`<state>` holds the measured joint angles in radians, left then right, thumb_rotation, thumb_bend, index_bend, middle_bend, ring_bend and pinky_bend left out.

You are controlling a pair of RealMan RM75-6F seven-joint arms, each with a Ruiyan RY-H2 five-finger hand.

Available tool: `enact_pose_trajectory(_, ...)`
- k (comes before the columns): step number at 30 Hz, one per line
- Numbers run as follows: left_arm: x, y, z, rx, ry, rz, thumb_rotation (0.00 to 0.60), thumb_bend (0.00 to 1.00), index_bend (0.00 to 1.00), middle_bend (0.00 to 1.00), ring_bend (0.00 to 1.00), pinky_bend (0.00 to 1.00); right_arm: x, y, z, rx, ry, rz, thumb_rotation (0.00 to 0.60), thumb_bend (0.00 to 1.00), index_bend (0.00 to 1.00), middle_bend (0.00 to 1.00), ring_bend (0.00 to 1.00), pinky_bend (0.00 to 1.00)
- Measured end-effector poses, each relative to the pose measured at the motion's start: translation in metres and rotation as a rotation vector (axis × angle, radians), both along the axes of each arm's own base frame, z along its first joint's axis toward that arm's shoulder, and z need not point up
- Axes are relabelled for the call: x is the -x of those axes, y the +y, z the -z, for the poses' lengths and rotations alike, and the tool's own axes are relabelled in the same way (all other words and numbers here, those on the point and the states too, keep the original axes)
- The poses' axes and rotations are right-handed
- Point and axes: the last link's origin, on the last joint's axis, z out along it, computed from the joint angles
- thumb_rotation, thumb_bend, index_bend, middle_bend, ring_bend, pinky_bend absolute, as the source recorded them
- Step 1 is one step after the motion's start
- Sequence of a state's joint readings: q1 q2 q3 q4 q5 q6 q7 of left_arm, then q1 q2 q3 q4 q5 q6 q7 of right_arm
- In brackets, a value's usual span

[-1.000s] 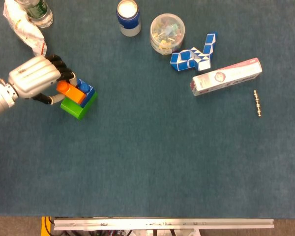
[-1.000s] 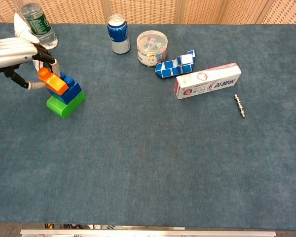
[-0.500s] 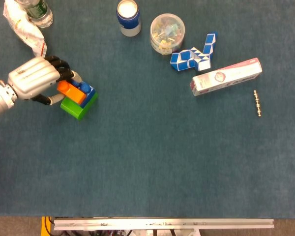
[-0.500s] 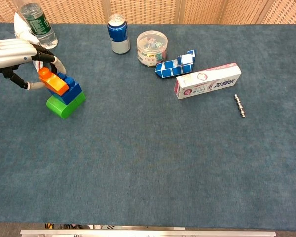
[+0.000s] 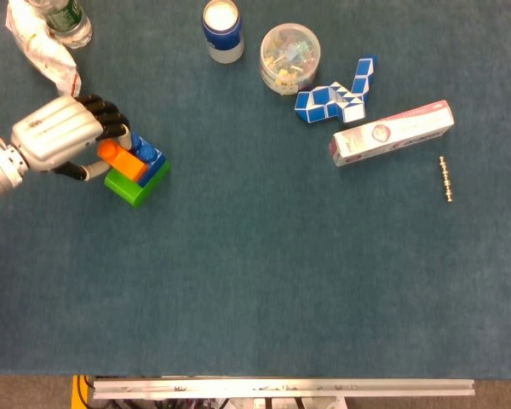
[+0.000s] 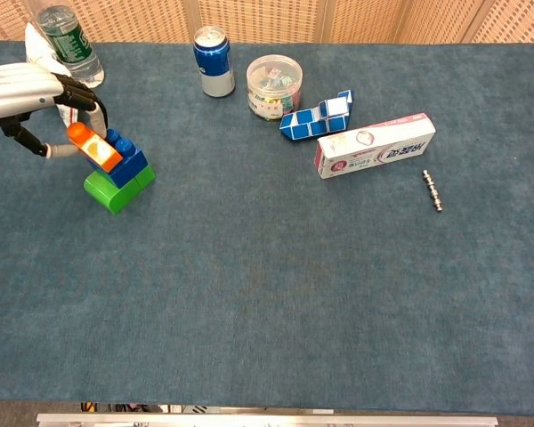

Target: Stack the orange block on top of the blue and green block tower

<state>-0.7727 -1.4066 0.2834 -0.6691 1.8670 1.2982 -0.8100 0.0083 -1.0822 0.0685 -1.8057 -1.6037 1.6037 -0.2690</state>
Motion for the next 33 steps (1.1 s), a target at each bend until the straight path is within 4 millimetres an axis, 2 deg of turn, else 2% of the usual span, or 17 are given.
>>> enact_pose_trajectory(6,0.0007,-0.0012,-0.0001,-0.004,0.002,-0.004,0.600,0.36,0.44,0.36,0.26,0.26,0.0000,-0.0004,-0.0002,-0.002,-0.002,-0.002,0.600,0.25,0.34,0.39,0.40,0.42)
enact_pose_trajectory(16,0.0001,-0.0032,0.0021,-0.014,-0.014,0.008,0.600,0.36,0.53,0.50,0.34,0.26,-0.0001,0.0002,-0.0005,-0.001,-0.005,-0.005,0.600,0.25,0.34,0.39,0.40,0.42)
enact_pose_trajectory(33,0.0025,-0.0039,0.0074,-0.022,0.003,0.006,0.600,0.36,0.55,0.52,0.35,0.27,0.0024,0.0017,-0.0015,0.001,-0.008,-0.002,0.600,0.25,0.35,0.39,0.40,0.42)
